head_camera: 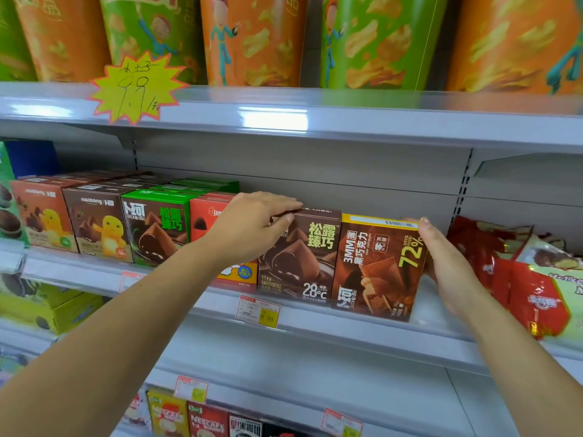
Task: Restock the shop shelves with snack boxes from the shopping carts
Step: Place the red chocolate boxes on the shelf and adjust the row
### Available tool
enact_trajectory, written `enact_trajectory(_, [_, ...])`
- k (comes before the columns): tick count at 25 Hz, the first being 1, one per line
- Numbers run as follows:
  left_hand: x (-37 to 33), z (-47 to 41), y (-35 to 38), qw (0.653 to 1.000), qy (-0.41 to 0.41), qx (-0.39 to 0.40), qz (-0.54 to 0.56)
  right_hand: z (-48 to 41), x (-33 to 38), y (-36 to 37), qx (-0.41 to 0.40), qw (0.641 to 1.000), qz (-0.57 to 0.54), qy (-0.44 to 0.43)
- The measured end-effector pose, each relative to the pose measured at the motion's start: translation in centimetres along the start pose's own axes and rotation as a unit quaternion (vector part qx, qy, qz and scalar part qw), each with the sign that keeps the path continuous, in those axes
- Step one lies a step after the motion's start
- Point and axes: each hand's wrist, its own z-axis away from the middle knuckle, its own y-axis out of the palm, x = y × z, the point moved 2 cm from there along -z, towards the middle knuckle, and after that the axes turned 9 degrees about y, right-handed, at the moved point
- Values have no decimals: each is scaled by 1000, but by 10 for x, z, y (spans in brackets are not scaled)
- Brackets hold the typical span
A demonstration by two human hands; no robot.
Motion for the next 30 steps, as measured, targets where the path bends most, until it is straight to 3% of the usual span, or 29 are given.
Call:
enact_trajectory(11, [-5, 4, -6, 1000, -4, -10, 6, 7, 9, -9, -77, 994, 76, -19])
enact_trajectory(13, [-4, 11, -9, 1000, -11, -24, 14, 15, 13, -15, -167, 977, 96, -96])
enact_trajectory(15, [1, 23, -13, 998, -18, -53, 25, 34, 26, -13, -264, 932, 106, -226])
enact_trajectory(17, [9, 38, -18, 995, -29, -91, 37, 55, 41, 3, -288, 891, 101, -335])
enact_trajectory(19, [21, 63, -22, 991, -33, -122, 48, 72, 49, 36, -248, 878, 92, -398])
enact_trajectory(22, [46, 124, -20, 987, -47, -132, 77, 91, 44, 110, -114, 896, 83, -421])
enact_trajectory(26, [108, 240, -23, 979, -167, -77, 85, 110, 23, 242, 70, 921, 97, -371])
enact_trajectory(30, [184, 341, -55, 954, -286, -43, 82, 137, 16, 367, 174, 922, 122, -323])
